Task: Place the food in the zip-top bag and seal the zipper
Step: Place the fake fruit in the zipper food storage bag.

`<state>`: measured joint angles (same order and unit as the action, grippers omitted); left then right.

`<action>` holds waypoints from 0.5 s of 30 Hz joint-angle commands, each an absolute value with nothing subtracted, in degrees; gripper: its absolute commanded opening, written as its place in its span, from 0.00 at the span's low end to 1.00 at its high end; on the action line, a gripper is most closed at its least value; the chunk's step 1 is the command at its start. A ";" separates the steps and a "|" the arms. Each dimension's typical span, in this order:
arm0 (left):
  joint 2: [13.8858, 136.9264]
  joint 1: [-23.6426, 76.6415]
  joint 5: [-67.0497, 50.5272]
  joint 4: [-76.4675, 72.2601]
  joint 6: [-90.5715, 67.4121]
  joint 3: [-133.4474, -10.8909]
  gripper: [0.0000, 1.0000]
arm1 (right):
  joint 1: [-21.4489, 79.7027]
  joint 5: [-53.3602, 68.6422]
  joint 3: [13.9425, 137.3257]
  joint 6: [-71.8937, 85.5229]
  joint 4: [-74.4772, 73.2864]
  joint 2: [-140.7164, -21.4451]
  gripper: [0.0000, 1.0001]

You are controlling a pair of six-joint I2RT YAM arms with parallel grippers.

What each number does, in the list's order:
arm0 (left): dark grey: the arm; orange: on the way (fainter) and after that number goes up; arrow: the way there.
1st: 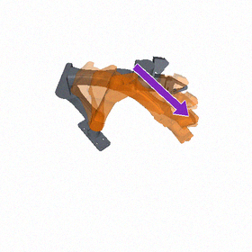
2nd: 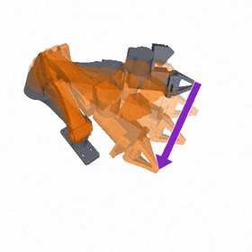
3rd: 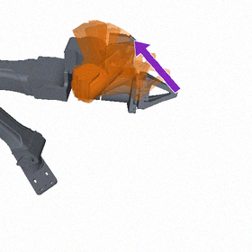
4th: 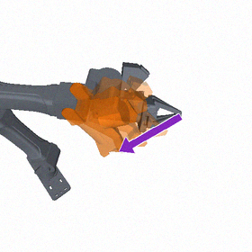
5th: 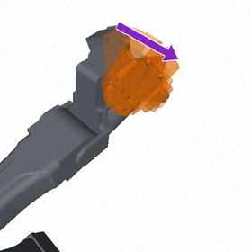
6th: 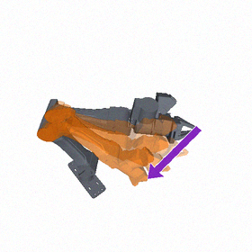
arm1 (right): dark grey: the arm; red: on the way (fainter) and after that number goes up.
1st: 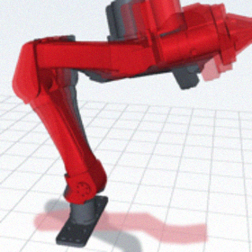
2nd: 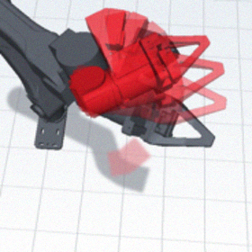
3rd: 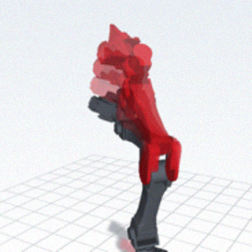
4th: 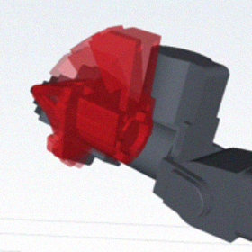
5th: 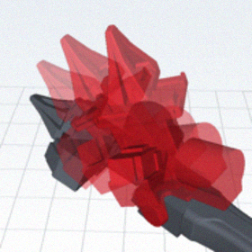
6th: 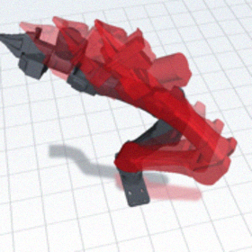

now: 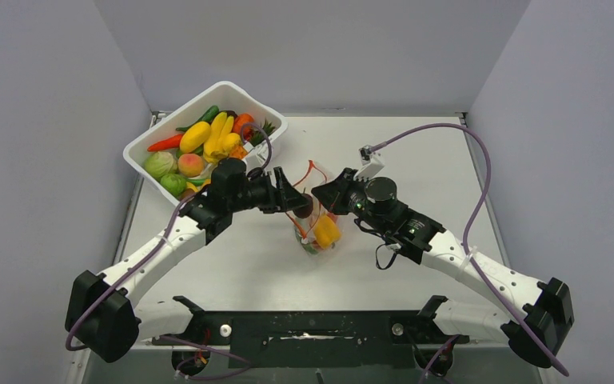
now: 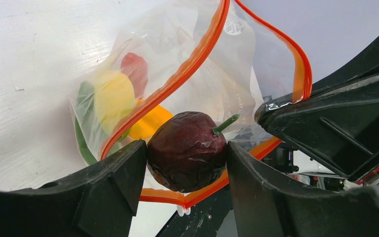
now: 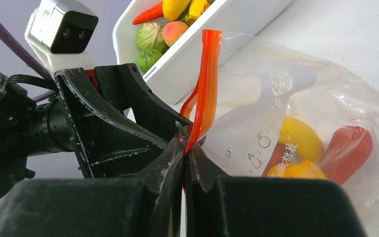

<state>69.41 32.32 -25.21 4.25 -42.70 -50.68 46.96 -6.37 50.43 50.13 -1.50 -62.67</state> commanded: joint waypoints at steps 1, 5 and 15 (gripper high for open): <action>67.18 32.65 -26.58 3.17 -42.23 -54.36 0.58 | 47.11 -6.18 50.87 51.60 4.34 -60.26 0.00; 66.98 32.63 -25.82 5.08 -41.62 -56.13 0.60 | 47.09 -6.78 50.44 51.80 3.33 -58.96 0.00; 65.49 32.67 -24.88 8.95 -40.41 -59.51 0.71 | 47.17 -7.25 49.44 53.15 2.64 -57.49 0.00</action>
<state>67.88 32.34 -25.26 8.01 -42.41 -55.29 46.96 -6.46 49.25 52.25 -1.37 -59.29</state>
